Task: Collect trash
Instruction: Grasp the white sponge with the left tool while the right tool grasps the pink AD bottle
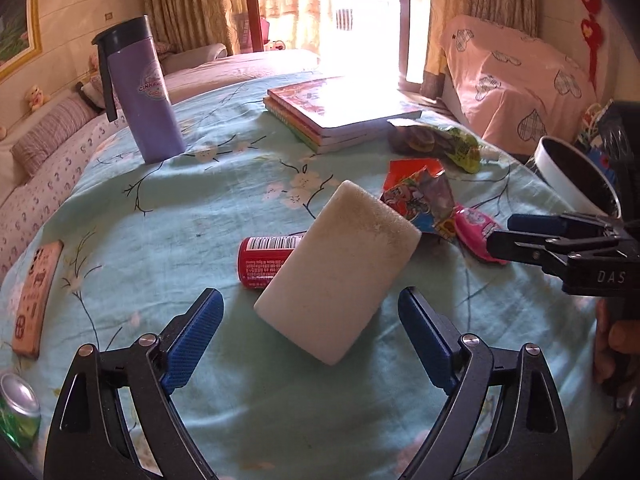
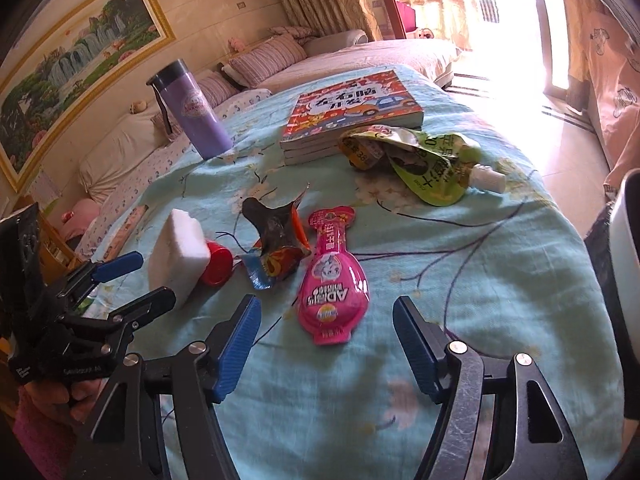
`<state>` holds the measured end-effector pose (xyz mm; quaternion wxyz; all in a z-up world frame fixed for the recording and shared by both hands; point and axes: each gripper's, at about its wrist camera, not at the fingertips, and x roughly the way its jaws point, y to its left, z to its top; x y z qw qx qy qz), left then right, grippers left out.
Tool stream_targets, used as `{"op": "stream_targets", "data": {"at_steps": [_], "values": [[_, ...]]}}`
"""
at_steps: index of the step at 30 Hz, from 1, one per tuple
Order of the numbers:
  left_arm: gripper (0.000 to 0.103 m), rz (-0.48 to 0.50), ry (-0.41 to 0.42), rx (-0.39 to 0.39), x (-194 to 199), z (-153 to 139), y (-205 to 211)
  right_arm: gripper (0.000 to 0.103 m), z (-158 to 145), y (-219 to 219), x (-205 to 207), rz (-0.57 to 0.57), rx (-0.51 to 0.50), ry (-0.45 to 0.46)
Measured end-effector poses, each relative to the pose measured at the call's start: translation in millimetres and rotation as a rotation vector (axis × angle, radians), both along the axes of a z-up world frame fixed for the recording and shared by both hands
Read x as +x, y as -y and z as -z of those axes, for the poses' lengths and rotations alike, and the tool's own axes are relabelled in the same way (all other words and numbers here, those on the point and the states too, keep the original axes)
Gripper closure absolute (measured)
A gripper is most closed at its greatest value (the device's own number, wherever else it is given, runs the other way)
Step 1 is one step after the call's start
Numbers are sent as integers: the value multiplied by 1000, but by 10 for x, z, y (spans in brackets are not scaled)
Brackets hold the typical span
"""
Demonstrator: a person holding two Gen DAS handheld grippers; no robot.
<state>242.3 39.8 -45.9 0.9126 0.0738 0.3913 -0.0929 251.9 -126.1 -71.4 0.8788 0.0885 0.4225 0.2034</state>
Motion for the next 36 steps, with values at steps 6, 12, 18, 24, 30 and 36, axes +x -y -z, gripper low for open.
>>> {"op": "stream_targets", "data": {"at_steps": [6,12,18,24,30,36], "values": [[44,19,-52,15,40,103,56,61,63,-208,94,-30,-105,4],[46,9,-68,-79,-123,14,87,62,30,-79,-47,-42,-76,-1],[46,29,-101,-162,-363,-34,366,62,-68,252,-321,-1,-7,12],[46,56,-137,-221,-505,-48,725,62,-164,664,-597,59,64,19],[46,91,-154,-238,-577,-84,1065,63,-266,954,-808,102,78,45],[46,132,-158,-221,-571,-143,1372,64,-285,1282,-977,157,105,57]]}}
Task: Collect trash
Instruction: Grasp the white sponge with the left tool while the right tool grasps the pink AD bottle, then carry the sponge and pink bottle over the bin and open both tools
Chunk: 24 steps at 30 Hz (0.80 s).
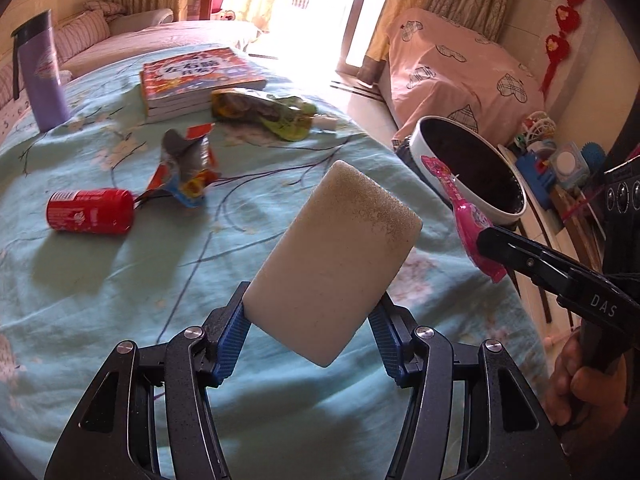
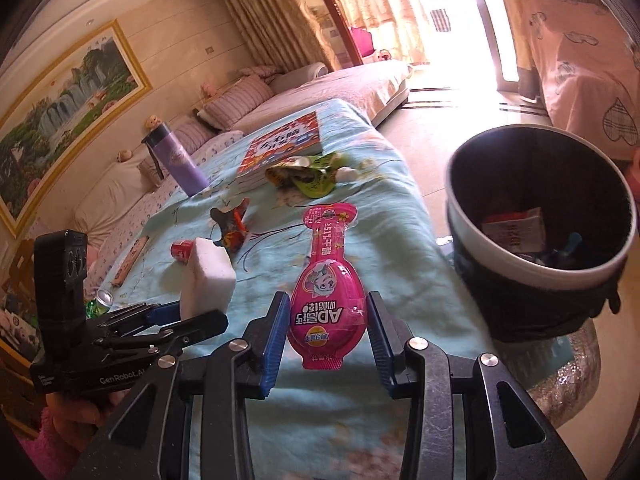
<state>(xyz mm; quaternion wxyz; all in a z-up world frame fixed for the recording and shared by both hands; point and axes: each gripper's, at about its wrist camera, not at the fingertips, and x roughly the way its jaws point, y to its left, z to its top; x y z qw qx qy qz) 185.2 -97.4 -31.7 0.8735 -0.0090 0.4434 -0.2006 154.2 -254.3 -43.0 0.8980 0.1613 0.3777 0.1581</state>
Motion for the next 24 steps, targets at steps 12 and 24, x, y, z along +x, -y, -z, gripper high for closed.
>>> {"op": "stream_targets", "data": {"at_steps": [12,24], "values": [[46,13,18,40,-6,-47,274,90,170,265,-63,26,63,-24],[46,13,17,41,36,-77,311,90,56,321,-155,20,47,32]]}}
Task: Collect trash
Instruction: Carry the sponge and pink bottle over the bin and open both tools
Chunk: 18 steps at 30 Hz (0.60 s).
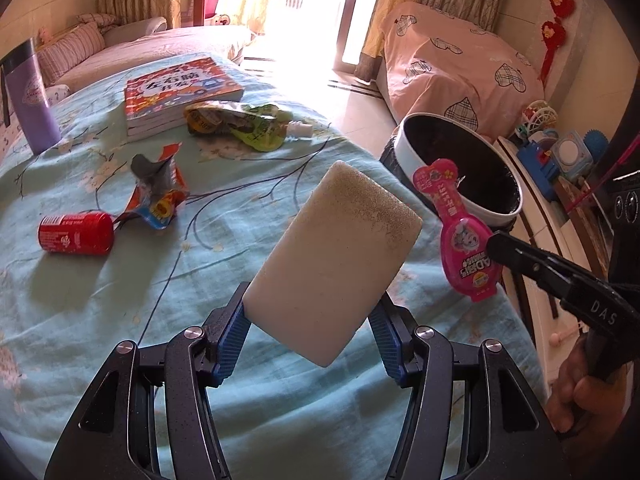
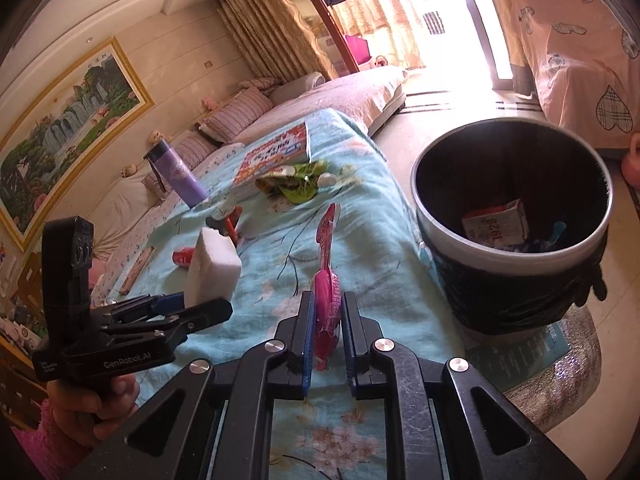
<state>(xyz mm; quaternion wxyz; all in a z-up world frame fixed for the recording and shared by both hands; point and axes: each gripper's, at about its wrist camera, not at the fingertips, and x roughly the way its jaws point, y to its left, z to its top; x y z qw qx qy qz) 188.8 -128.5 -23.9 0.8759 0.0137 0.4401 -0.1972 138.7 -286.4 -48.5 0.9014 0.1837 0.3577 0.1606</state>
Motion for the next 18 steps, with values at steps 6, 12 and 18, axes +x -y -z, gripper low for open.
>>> {"op": "stream_targets", "data": {"at_steps": [6,12,18], "values": [[46,48,5,-3,58,-67,320,90,-114,264,-17,54,-15,19],[46,115,26,9,75,-167,698,90,-166,581,-32,116,-23,23],[46,159,44,24,137,-248,1000,91,-213,797,-6,158,-25,31]]}}
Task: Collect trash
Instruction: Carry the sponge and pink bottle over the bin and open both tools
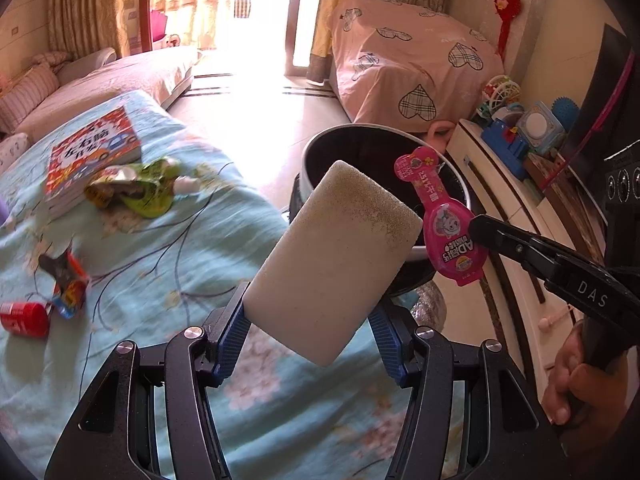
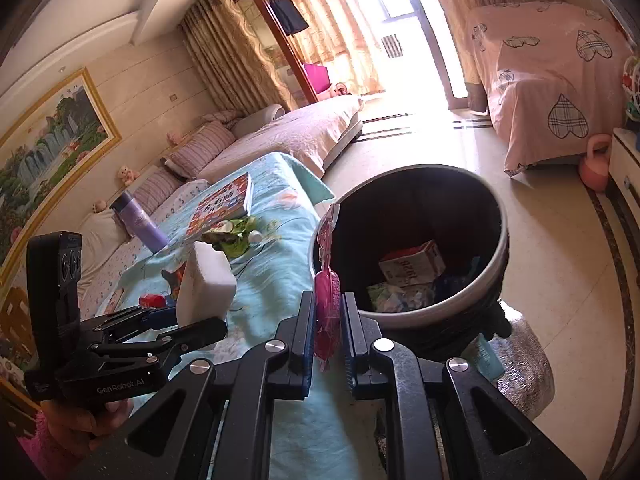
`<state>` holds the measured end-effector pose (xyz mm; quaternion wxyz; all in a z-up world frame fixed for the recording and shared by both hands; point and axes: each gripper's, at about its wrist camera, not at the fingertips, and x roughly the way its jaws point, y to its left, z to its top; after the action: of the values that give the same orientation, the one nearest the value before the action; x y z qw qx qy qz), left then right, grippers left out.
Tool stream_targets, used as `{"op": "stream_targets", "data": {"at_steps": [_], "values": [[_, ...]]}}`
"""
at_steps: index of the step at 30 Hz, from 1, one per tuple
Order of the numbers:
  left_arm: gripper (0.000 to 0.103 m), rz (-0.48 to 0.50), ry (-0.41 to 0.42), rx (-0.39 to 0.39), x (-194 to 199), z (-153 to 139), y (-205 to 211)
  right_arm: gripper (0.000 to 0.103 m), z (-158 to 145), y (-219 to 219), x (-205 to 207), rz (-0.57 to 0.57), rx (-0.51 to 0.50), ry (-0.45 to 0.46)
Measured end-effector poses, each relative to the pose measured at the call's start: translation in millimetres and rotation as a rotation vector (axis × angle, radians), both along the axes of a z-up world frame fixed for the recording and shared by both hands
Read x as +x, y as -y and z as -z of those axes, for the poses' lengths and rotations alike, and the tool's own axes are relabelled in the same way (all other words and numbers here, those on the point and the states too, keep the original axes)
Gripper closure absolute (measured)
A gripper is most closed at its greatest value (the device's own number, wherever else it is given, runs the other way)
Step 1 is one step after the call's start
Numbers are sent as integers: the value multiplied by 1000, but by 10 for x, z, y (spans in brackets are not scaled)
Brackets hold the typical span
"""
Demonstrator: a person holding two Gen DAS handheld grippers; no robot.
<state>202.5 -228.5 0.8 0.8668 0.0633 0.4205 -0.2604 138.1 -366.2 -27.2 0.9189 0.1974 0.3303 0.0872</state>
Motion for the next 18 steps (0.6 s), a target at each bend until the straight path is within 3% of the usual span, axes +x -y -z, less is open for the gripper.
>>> {"op": "stream_targets", "data": {"at_steps": [18], "values": [[46,46,4,31,282,-36,541,91,-60,391,247,63,-15,21]]}}
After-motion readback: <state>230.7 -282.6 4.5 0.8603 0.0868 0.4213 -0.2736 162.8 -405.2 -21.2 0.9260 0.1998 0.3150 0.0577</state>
